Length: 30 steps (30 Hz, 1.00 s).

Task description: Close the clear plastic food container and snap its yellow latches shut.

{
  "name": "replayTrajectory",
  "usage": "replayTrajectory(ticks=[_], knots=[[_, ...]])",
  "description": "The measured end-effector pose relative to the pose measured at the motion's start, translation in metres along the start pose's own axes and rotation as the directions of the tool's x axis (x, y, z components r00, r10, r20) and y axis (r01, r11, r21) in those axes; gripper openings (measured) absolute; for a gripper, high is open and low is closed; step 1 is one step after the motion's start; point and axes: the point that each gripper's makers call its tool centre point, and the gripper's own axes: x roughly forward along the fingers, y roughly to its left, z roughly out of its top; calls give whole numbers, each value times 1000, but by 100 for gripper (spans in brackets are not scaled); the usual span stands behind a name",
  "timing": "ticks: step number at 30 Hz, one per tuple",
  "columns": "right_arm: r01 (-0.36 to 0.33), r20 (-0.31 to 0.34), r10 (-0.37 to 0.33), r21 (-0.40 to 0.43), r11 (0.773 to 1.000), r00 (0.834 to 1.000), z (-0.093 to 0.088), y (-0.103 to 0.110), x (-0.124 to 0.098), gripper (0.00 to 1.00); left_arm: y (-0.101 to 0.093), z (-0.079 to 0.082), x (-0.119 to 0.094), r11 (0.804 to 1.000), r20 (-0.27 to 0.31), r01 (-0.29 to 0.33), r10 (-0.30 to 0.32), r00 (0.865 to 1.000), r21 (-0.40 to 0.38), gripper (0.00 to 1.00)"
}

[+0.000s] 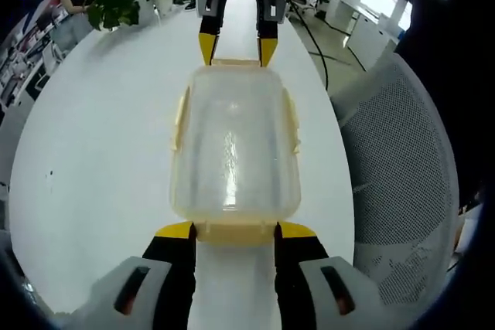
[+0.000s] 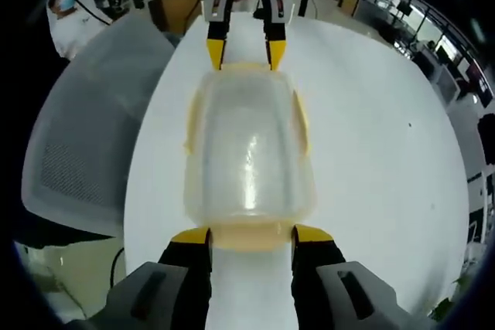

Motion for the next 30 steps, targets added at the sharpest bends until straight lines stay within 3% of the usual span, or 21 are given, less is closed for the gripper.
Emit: replayTrajectory(ticks=[15,30], knots=[[23,-2,-23,1,1000,1000,-1,4,4,39,-2,-1,2,1000,-13,-7,7,1000,18,39],[24,40,-24,-1,1000,999,-4,4,3,39,-1,-1,7,1000,-13,-23,23,1000,19,39]])
